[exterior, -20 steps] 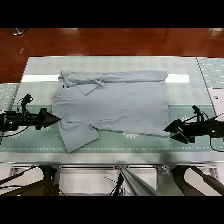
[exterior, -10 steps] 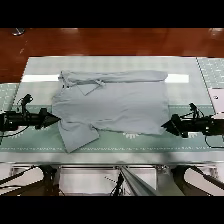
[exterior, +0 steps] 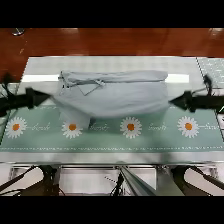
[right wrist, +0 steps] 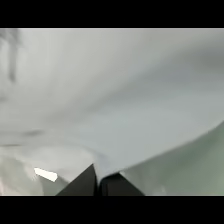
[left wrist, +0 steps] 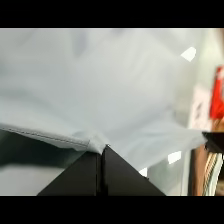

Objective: Fold the shirts.

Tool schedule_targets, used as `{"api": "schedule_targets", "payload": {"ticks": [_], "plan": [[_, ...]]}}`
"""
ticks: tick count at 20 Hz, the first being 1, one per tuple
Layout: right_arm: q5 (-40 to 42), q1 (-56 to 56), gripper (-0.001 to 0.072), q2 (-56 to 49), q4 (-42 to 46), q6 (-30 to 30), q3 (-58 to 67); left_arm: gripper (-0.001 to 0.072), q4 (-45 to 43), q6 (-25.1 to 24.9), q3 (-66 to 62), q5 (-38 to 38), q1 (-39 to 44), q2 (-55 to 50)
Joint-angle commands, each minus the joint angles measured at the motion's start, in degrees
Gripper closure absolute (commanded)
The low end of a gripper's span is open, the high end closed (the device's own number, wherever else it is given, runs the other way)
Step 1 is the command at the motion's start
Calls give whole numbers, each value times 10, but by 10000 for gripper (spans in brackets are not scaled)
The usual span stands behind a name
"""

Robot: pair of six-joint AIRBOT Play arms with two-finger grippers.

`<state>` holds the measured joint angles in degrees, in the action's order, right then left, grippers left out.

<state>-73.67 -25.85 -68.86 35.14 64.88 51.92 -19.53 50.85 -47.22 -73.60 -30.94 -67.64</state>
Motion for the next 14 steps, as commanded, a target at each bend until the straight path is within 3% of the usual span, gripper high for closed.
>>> {"api": "schedule_targets", "payload": {"ticks": [1, 4, 6, 7, 11, 14], "plan": [[-24, 0, 691, 5, -5, 60, 279, 689, 166, -6, -162, 64, 0, 77], [-33, 0, 691, 19, 17, 103, 520, 690, 127, 19, -327, 137, -1, 143], [-15, 0, 690, 59, 54, 122, 615, 689, 71, 26, -398, 158, -7, 185], [-2, 0, 691, 84, 79, 130, 646, 689, 47, 52, -418, 162, -19, 210], [-36, 0, 691, 201, 169, 170, 662, 689, -84, 156, -435, 157, -101, 347], [-63, 0, 691, 262, 259, 200, 662, 689, -248, 197, -435, 184, -91, 457]]}}
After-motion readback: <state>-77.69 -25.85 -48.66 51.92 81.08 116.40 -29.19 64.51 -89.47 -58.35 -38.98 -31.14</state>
